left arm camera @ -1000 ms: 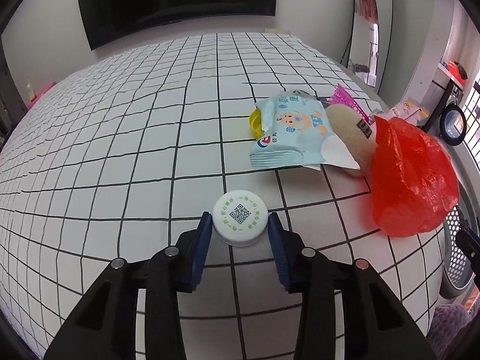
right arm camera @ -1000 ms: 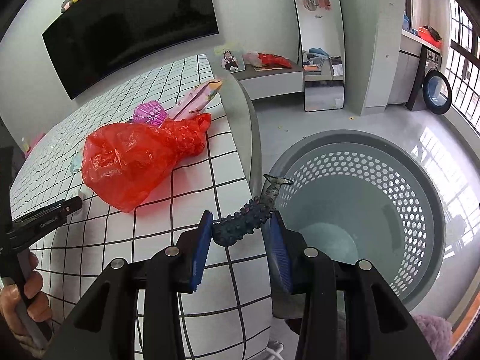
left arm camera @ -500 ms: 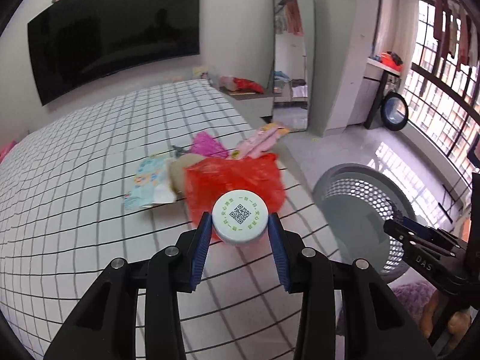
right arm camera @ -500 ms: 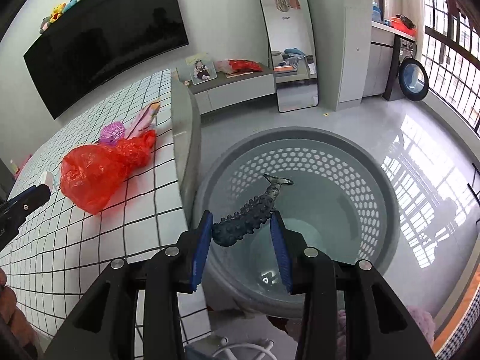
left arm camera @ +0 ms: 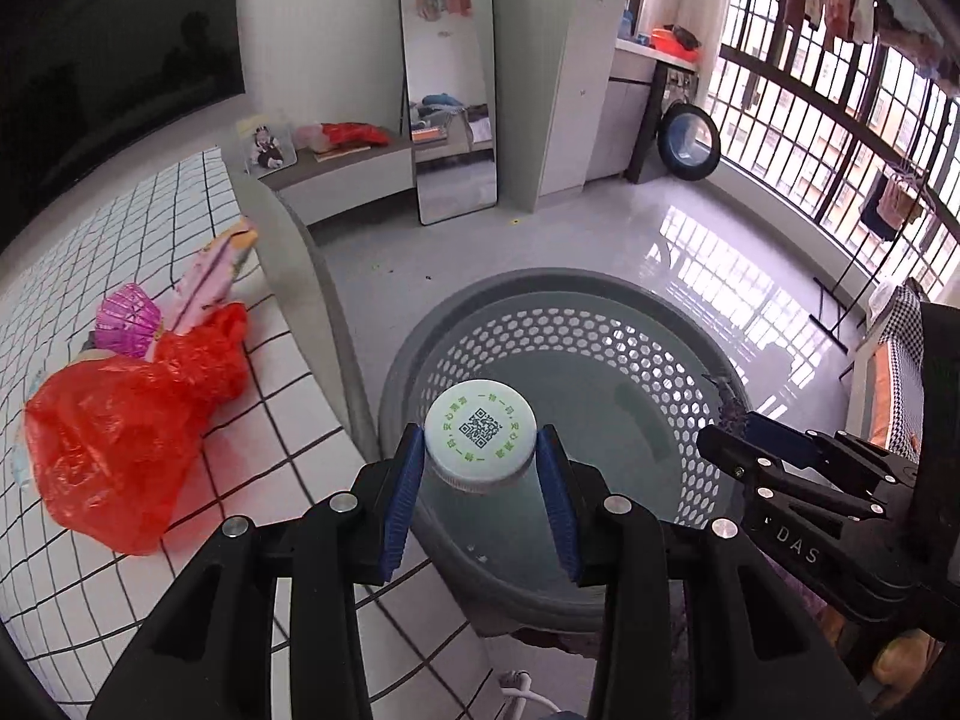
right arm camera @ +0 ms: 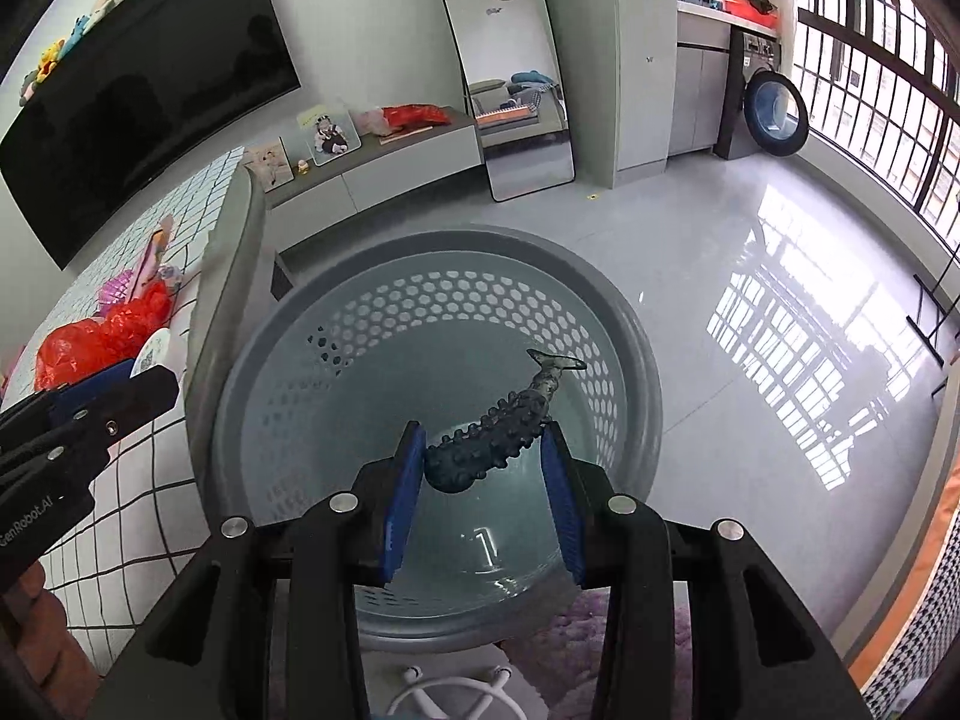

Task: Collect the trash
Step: 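Open both grippers over the grey basket, dropping the fish and lid, then move both tools back over the trash pile on the bed, then grasp the blue wipes pack with the left gripper while the right grasps the pink wrapper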

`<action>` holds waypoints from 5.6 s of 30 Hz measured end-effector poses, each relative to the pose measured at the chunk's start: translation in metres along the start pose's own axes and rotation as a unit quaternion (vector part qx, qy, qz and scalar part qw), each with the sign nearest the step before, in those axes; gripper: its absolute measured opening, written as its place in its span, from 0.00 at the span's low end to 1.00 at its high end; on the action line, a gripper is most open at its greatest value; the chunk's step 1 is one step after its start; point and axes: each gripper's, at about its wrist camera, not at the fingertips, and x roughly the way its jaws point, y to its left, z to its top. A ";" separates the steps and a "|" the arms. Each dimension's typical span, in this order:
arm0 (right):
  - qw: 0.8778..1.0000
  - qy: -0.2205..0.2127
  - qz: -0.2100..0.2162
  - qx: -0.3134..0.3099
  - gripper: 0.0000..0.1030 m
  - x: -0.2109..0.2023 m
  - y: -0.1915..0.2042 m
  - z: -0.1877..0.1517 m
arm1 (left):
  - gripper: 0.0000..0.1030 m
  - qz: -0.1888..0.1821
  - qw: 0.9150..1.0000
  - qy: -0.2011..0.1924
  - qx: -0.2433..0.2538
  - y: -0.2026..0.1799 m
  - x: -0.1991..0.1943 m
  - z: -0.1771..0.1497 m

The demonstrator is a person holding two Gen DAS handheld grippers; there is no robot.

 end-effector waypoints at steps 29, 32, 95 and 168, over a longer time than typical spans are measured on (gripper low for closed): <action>1.000 -0.001 0.011 0.021 0.59 0.011 -0.014 0.002 | 0.74 0.016 1.000 0.011 0.007 -0.013 0.024 0.000; 1.000 -0.003 0.009 0.021 0.60 0.008 -0.013 0.000 | 0.79 0.019 1.000 0.007 0.003 -0.010 0.020 -0.001; 0.979 -0.071 0.126 -0.145 0.72 -0.048 0.232 -0.013 | 0.93 0.174 0.970 -0.084 -0.148 0.192 -0.127 -0.093; 0.990 -0.017 0.074 -0.116 0.72 0.064 0.273 0.092 | 0.62 0.185 0.963 -0.097 -0.171 0.278 -0.082 -0.012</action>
